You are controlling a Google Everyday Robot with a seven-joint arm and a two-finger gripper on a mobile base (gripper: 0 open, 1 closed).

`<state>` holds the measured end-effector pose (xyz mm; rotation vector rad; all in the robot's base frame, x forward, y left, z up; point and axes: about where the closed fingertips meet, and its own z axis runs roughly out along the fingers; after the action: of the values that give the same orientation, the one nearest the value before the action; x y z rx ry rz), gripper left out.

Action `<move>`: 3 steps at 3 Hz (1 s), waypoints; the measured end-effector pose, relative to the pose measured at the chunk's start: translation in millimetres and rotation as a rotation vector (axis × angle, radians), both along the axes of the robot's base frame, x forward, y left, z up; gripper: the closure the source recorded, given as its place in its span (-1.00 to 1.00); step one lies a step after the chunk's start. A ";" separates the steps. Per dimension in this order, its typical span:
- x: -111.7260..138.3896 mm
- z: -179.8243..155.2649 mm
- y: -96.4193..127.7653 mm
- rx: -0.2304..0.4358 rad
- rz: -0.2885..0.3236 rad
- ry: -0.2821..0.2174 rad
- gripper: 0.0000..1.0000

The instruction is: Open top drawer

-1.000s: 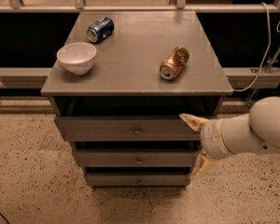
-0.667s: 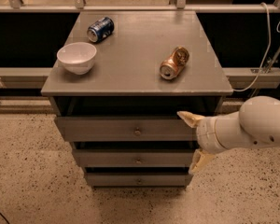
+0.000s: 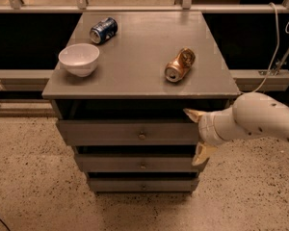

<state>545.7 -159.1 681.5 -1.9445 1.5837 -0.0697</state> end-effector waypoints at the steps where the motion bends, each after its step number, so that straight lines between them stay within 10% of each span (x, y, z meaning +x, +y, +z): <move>1: 15.9 -17.9 -3.3 -0.017 -0.015 0.046 -1.00; 3: 36.7 -38.7 2.0 -0.024 -0.056 0.071 -1.00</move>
Offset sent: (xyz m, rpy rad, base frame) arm 0.0408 -0.0044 -0.0449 -0.0292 0.0932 -0.0571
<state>582.3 -157.1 642.9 -1.9404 1.6907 -0.0433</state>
